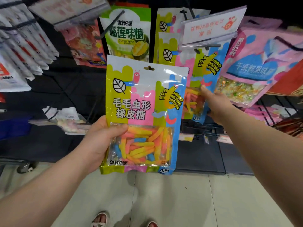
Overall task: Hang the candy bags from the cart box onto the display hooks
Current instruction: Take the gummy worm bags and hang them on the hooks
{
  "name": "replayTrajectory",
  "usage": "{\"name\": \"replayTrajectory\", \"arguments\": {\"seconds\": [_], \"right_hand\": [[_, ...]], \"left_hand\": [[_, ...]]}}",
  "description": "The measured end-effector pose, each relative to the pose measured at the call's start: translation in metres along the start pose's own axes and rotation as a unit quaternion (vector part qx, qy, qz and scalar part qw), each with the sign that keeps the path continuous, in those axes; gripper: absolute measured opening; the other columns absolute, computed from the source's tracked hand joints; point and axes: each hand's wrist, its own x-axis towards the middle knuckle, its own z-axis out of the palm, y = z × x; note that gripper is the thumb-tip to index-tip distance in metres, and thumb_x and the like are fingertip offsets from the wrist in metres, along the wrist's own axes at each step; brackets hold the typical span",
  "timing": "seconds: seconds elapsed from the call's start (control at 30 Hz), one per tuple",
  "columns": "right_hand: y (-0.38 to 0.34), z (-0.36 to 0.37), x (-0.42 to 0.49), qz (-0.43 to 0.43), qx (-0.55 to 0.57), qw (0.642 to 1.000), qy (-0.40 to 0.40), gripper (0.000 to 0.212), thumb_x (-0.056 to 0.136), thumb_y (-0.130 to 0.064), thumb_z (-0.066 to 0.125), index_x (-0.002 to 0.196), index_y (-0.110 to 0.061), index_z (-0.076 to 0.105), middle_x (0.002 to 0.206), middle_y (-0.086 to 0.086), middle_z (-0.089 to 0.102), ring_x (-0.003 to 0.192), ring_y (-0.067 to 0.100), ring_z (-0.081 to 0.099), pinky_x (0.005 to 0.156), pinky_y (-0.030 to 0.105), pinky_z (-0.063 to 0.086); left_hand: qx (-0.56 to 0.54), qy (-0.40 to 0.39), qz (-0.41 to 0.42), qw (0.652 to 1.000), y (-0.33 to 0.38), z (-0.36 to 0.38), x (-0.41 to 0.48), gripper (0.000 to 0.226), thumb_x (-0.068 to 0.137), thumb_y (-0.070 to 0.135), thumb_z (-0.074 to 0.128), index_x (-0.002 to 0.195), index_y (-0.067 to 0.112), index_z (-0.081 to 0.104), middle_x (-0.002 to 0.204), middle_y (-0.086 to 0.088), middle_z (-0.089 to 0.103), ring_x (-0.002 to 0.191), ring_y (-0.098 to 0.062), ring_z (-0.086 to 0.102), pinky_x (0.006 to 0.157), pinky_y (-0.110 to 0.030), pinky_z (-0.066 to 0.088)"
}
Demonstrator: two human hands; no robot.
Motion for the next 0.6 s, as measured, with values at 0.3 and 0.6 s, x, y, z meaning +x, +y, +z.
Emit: {"name": "replayTrajectory", "arguments": {"seconds": [0.3, 0.6], "right_hand": [[0.015, -0.003, -0.067, -0.040, 0.034, 0.992, -0.115, 0.053, 0.093, -0.062, 0.036, 0.115, -0.024, 0.066, 0.113, -0.002, 0.071, 0.101, 0.019, 0.069, 0.085, 0.035, 0.054], [0.038, -0.018, -0.126, -0.115, 0.096, 0.987, -0.060, 0.046, 0.072, -0.042, 0.061, 0.113, -0.021, 0.063, 0.107, -0.002, 0.074, 0.099, 0.018, 0.070, 0.087, 0.040, 0.057]], "left_hand": [[-0.007, -0.058, 0.017, 0.998, -0.015, 0.027, 0.000, 0.042, 0.064, 0.015, 0.067, 0.105, 0.017, 0.064, 0.099, -0.006, 0.076, 0.090, -0.027, 0.073, 0.070, -0.037, 0.061], [-0.004, -0.111, 0.069, 0.991, -0.018, 0.077, 0.009, 0.044, 0.072, 0.028, 0.063, 0.114, 0.016, 0.062, 0.106, 0.000, 0.075, 0.098, -0.015, 0.071, 0.077, -0.025, 0.059]]}}
